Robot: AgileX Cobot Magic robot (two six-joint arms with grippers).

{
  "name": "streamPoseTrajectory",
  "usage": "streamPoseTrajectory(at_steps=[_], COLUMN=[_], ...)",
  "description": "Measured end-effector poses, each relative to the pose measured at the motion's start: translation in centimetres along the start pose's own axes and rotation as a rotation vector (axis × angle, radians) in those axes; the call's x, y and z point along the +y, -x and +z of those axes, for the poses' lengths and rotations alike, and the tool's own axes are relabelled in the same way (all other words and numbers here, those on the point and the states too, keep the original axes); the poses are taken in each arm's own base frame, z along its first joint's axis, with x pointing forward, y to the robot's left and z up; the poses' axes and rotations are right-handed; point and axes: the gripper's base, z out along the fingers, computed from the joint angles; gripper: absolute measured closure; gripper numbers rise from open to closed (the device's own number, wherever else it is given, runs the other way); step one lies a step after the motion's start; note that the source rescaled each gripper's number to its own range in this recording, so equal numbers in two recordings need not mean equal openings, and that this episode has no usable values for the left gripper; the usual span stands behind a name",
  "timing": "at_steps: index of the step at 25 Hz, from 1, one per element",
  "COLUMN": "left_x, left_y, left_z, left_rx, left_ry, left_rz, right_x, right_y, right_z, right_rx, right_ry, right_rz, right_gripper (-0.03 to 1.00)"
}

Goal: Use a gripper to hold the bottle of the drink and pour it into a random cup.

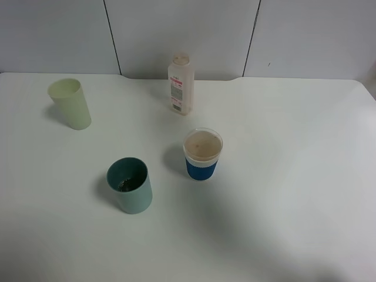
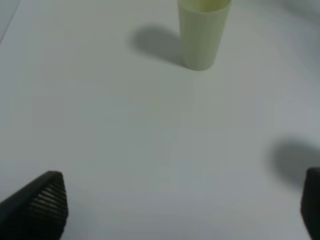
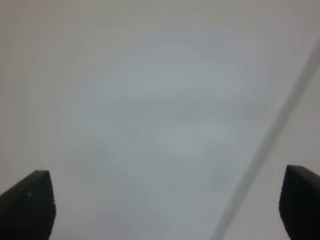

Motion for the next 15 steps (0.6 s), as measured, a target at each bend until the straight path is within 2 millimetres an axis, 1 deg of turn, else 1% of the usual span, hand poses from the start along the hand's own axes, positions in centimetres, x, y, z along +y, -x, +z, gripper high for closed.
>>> streamPoseTrajectory(at_steps=[7,11,15], left_x=[0.0,0.0,0.0], left_y=[0.0,0.0,0.0], left_z=[0.0,0.0,0.0], left_rx=[0.0,0.0,0.0], left_ry=[0.0,0.0,0.0], left_rz=[0.0,0.0,0.0], right_x=[-2.3,-2.6,-2.3], right_y=[1.9,2.5,2.6], right_z=[-4.2,-6.3,-7.9], right_rx=[0.123,0.2,0.286], right_ry=[-0.129,-0.105,-0.037], right_rz=[-0.034,-0.065,-0.073], right_gripper=[-0.01,-0.01,-0.01])
